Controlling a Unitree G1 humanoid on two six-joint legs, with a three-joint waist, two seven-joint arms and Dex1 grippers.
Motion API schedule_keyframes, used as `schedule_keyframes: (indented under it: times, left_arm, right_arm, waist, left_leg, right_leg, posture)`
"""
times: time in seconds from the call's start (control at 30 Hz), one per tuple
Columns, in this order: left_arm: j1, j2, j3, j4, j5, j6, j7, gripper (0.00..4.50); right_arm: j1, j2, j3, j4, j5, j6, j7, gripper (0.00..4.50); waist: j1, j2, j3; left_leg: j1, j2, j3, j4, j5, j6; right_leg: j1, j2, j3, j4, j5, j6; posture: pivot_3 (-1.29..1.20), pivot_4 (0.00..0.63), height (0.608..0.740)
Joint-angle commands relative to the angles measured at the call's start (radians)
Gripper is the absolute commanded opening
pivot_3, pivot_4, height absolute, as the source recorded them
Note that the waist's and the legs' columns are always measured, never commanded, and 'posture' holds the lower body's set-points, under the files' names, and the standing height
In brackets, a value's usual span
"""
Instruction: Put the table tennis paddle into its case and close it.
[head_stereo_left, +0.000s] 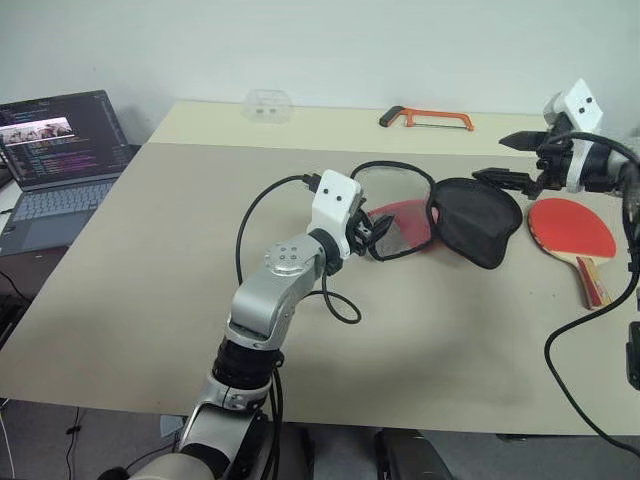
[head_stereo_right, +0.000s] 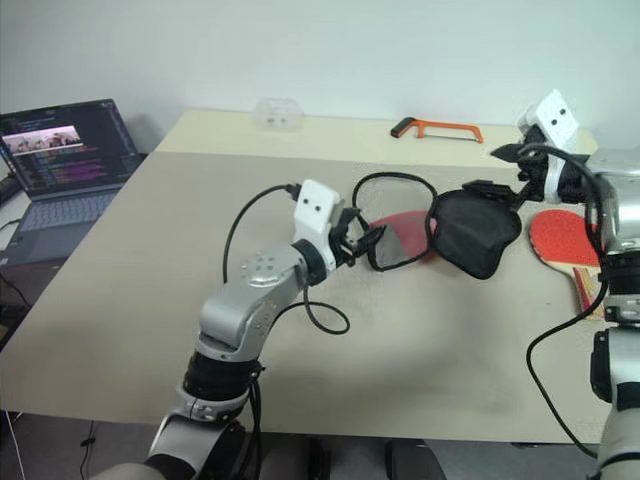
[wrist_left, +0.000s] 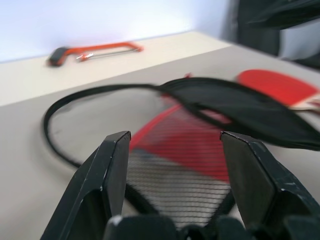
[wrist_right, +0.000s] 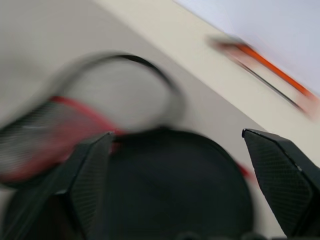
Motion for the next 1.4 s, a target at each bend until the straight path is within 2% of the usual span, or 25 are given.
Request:
schedule_keyframes:
  times: [0.03,0.2,0.4,0.53,0.63,0.73,0.8,0.9,1.07,1.13,1.27,1.4]
  left_arm:
    - [0.007,0.050,0.044,-0.087,-0.063,0.003,-0.072,3.09]
    - [0.002,0.137,0.122,-0.036,-0.100,-0.015,-0.117,3.09]
    - [0.010,0.223,0.102,-0.020,-0.116,-0.024,-0.213,3.09]
    - [0.029,0.284,0.093,-0.021,-0.134,-0.038,-0.296,3.09]
    - [0.018,0.281,0.114,0.026,-0.124,-0.038,-0.276,3.09]
    - [-0.007,0.232,0.168,0.090,-0.127,-0.009,-0.190,3.09]
    - [-0.017,0.197,0.202,0.118,-0.141,0.028,-0.142,3.09]
    - [0.004,0.178,0.214,0.096,-0.193,0.089,-0.157,3.09]
    - [0.043,0.242,0.161,0.086,-0.168,0.104,-0.182,3.09]
    - [0.037,0.236,0.189,0.116,-0.200,0.137,-0.174,3.09]
    - [-0.014,0.127,0.292,0.202,-0.276,0.204,-0.084,3.09]
    - [-0.088,-0.029,0.384,0.318,-0.337,0.268,0.033,3.09]
  right_arm:
    - [-0.054,0.017,-0.078,0.036,-0.021,0.118,-0.193,4.50]
    - [0.003,0.084,-0.169,-0.078,0.011,0.243,-0.353,4.50]
    - [-0.015,0.076,-0.283,-0.046,0.008,0.297,-0.528,4.50]
    - [-0.010,0.093,-0.323,-0.089,0.022,0.337,-0.583,4.50]
    - [-0.007,0.128,-0.337,-0.122,0.038,0.351,-0.607,4.50]
    - [-0.003,0.168,-0.343,-0.166,0.066,0.376,-0.612,4.50]
    - [-0.004,0.177,-0.342,-0.183,0.078,0.387,-0.608,4.50]
    - [-0.011,0.180,-0.345,-0.199,0.099,0.404,-0.601,4.50]
    - [-0.028,0.177,-0.339,-0.207,0.124,0.413,-0.583,4.50]
    - [-0.015,0.154,-0.299,-0.253,0.169,0.443,-0.484,4.50]
    - [0.033,0.081,-0.201,-0.344,0.226,0.459,-0.284,4.50]
    - [0.051,0.060,-0.146,-0.384,0.242,0.438,-0.202,4.50]
  waist:
    - [-0.001,0.000,0.000]
    - [-0.006,0.000,0.000]
    - [0.002,0.000,0.000]
    - [0.000,0.000,0.000]
    - [-0.007,0.000,0.000]
    - [-0.014,0.001,0.000]
    - [-0.015,0.000,0.000]
    - [-0.015,0.000,0.000]
    - [-0.016,0.001,0.000]
    - [-0.016,0.001,0.000]
    - [-0.014,0.001,0.000]
    - [-0.002,0.000,0.000]
  left_leg:
    - [0.000,0.000,0.000,0.000,0.000,0.000]
    - [0.000,-0.001,0.000,-0.001,0.000,0.000]
    - [-0.002,-0.001,0.000,0.000,0.000,0.000]
    - [-0.002,-0.001,0.000,-0.001,0.000,0.000]
    - [-0.001,-0.001,0.001,-0.001,0.000,0.000]
    - [-0.001,-0.002,0.001,-0.001,0.000,0.000]
    - [-0.001,-0.001,0.000,-0.001,0.000,0.000]
    - [-0.002,-0.001,0.000,-0.001,0.000,0.000]
    - [-0.003,0.000,0.000,-0.002,0.000,0.000]
    - [-0.002,-0.001,0.000,-0.002,0.000,0.000]
    - [-0.003,-0.001,0.000,-0.002,0.000,0.000]
    - [-0.003,-0.002,-0.002,-0.001,0.000,0.000]
  right_leg:
    - [0.000,0.000,0.000,0.000,0.000,0.000]
    - [-0.001,0.002,0.001,0.001,0.000,0.000]
    - [-0.002,0.001,0.000,0.000,0.000,0.000]
    - [-0.002,0.001,0.000,-0.001,0.000,0.000]
    - [-0.002,0.001,0.000,-0.001,0.000,0.000]
    - [-0.002,0.002,0.001,0.001,0.000,0.000]
    - [-0.002,0.002,0.000,0.001,0.000,0.000]
    - [-0.002,0.002,0.000,0.000,0.000,0.000]
    - [-0.002,0.001,0.000,-0.001,0.000,0.000]
    - [-0.003,0.002,0.000,-0.001,0.000,0.000]
    - [-0.002,0.002,-0.001,-0.001,0.000,0.000]
    - [-0.001,0.002,-0.002,-0.003,0.000,0.000]
  posture:
    - [0.00,0.150,0.740]
    - [0.00,0.150,0.740]
    - [0.00,0.150,0.740]
    - [0.00,0.150,0.740]
    - [0.00,0.150,0.740]
    - [0.00,0.150,0.740]
    - [0.00,0.150,0.740]
    - [0.00,0.150,0.740]
    - [0.00,0.150,0.740]
    - [0.00,0.150,0.740]
    - [0.00,0.150,0.740]
    - [0.00,0.150,0.740]
